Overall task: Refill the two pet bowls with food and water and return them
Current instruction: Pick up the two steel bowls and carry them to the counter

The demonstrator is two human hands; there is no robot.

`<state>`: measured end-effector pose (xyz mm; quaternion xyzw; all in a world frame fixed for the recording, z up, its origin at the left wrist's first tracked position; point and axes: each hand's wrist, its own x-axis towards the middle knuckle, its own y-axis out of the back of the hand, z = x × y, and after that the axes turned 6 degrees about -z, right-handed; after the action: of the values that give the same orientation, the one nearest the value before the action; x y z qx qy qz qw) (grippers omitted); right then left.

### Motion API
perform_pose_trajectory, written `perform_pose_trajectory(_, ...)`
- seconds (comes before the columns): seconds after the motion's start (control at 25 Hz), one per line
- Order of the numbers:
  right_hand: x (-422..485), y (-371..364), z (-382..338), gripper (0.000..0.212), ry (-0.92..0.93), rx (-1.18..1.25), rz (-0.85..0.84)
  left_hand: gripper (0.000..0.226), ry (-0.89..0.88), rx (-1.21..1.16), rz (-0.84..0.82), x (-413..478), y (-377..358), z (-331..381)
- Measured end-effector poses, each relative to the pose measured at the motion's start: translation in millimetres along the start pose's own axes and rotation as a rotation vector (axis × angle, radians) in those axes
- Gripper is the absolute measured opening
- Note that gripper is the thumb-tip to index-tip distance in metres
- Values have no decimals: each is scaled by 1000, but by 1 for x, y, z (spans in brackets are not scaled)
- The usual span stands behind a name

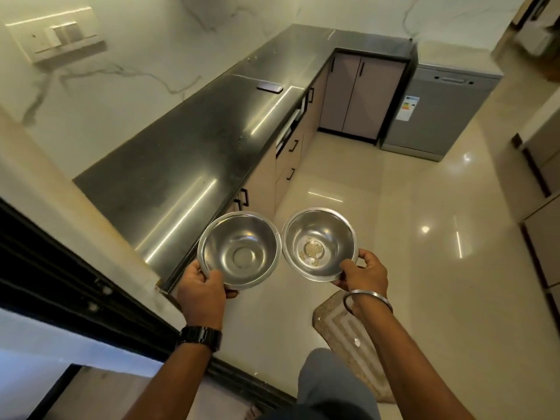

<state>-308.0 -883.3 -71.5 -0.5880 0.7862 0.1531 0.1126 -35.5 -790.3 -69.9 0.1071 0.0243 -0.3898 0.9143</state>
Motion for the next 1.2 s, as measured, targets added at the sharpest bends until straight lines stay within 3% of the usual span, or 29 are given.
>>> perform_pose_trajectory(0.28,82,-43,-19,37,1,-2,-40,24,58,-46,29,78,-39,3)
perform_pose_trajectory(0.84,284,-214,-138,23,106,-234,-528,33,159,-116,535,212,-123,28)
perform_pose_trajectory(1.08,322,-306,-153,34,97,-309,-692,26,215,-166,711,254,-118,31)
perform_pose_trajectory(1.2,330,-356,-153,28,113,-330,-746,28,224,-159,760,283,-107,24)
